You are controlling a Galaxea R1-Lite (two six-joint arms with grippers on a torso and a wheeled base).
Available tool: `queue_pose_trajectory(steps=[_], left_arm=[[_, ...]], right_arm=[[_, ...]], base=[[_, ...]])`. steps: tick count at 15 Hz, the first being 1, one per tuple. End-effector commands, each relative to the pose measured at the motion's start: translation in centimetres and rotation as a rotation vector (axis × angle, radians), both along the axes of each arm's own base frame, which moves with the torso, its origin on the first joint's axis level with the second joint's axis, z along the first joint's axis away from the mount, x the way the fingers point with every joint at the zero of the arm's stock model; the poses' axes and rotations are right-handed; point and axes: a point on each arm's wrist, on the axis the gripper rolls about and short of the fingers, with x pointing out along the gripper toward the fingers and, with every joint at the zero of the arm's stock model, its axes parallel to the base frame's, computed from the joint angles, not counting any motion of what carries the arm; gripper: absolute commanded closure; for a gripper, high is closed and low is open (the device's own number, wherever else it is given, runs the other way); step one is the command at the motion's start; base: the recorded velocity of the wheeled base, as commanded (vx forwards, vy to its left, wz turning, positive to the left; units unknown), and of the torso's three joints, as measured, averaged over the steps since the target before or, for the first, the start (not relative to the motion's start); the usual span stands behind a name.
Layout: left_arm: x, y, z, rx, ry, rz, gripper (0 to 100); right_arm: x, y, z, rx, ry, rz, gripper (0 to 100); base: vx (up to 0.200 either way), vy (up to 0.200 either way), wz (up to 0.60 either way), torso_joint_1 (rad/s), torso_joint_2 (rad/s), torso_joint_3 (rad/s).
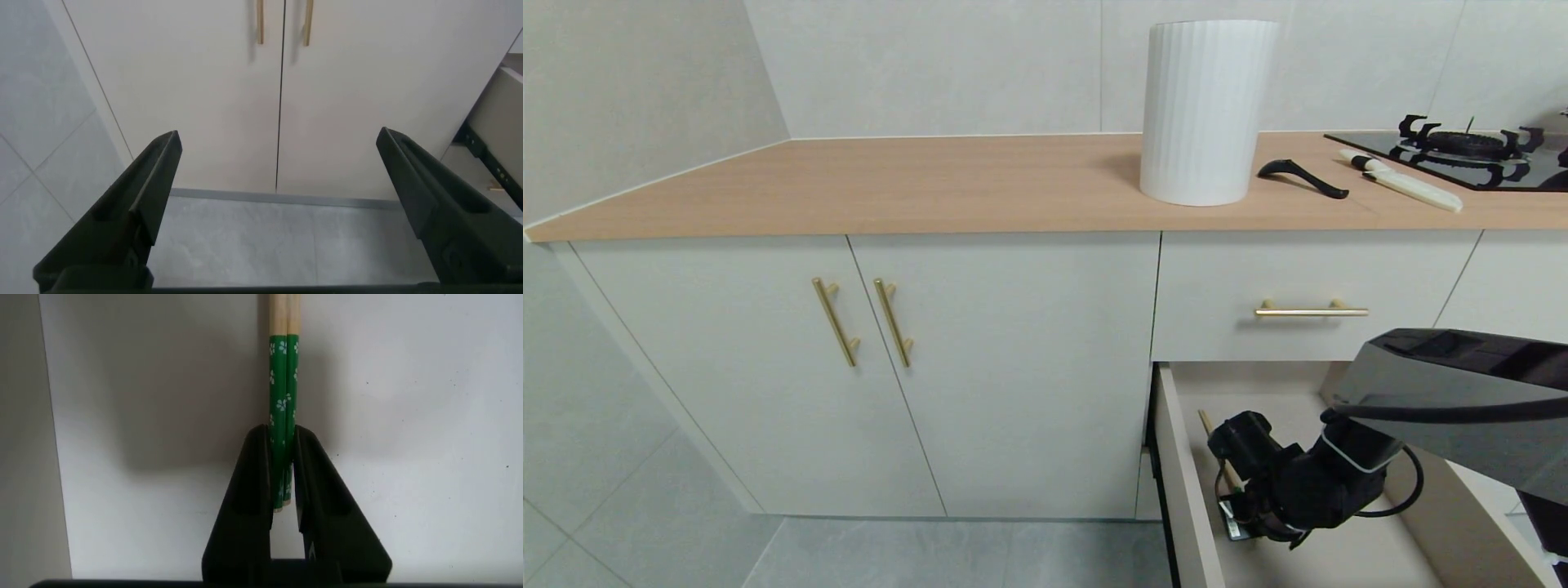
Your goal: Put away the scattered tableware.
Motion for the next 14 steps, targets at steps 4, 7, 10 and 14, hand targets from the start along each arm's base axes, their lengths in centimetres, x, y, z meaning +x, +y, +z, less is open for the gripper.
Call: queue_pose_trajectory(steps=[4,7,10,14], left_arm=[[0.0,0.0,0.0,-0.001,0.0,0.001,0],[0.0,0.0,0.0,-0.001,0.0,0.001,0],[0.0,0.0,0.0,-0.001,0.0,0.001,0],[0.0,0.0,0.0,-0.001,0.0,0.001,0]], right_arm=[[-0.1,0.0,-0.1,-0.001,0.005,0.0,0],[-0.1,0.0,0.1,0.002,0.002,-0.002,0],[-0.6,-0.3,1.6,0.014,-0.021,-0.002,0],[-1.7,-0.8,6.6,0.069,-0.115,0.009,0]], base=[[0.0,0.0,0.0,0.0,0.0,0.0],[0.0,0.0,0.0,0.0,0.0,0.0],[0.0,0.0,0.0,0.0,0.0,0.0],[0.0,0.0,0.0,0.0,0.0,0.0]])
